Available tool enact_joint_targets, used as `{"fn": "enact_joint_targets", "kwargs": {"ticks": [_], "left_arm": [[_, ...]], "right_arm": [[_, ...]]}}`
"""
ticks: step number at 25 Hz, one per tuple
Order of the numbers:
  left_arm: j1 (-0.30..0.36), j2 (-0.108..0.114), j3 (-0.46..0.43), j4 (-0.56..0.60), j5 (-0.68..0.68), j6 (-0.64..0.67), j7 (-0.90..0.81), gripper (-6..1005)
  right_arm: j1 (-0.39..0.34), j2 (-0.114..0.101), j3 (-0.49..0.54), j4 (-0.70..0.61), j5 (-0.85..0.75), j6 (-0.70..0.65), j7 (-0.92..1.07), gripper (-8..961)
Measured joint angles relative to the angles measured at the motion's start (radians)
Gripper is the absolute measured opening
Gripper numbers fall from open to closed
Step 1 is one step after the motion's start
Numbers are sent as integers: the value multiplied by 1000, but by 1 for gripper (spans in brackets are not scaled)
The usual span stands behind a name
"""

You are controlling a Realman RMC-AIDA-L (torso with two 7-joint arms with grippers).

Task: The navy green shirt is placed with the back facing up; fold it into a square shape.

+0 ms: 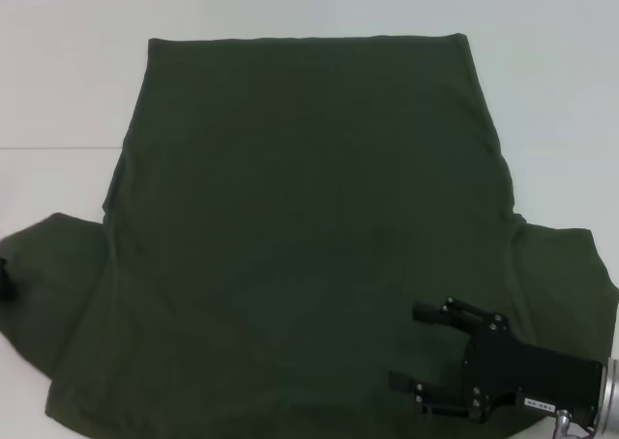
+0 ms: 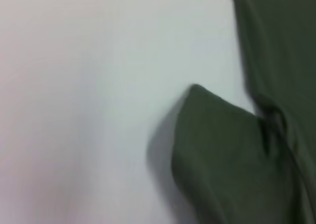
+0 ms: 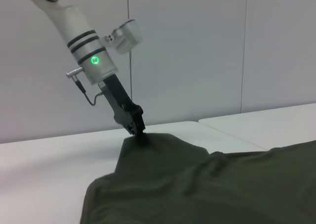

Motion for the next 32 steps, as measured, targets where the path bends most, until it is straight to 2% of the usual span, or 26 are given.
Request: {"fn": "enact_joint_targets", "kwargs": {"ticks": [5, 12, 20, 27, 28, 32], "left_arm": [[22, 12, -18, 45, -5, 0, -7, 29], [26, 16, -53, 66, -7, 3, -3, 41], [4, 3, -55, 64, -66, 67, -1, 55], [-31, -21, -49, 60, -116, 132, -7, 67], [-45, -41, -48, 60, -117, 139, -6, 69], [-63, -81, -43, 58, -119, 140, -2, 76]], "right_arm": [[1, 0, 0, 0, 0, -2, 1, 912], [3, 0, 2, 9, 2, -3, -3, 912], [5, 0, 0, 9, 2, -5, -3, 912], [4, 0, -3, 10, 1, -5, -3, 912], [4, 0, -4, 11, 1, -5, -3, 912], [4, 0, -4, 11, 1, -6, -3, 912]]}}
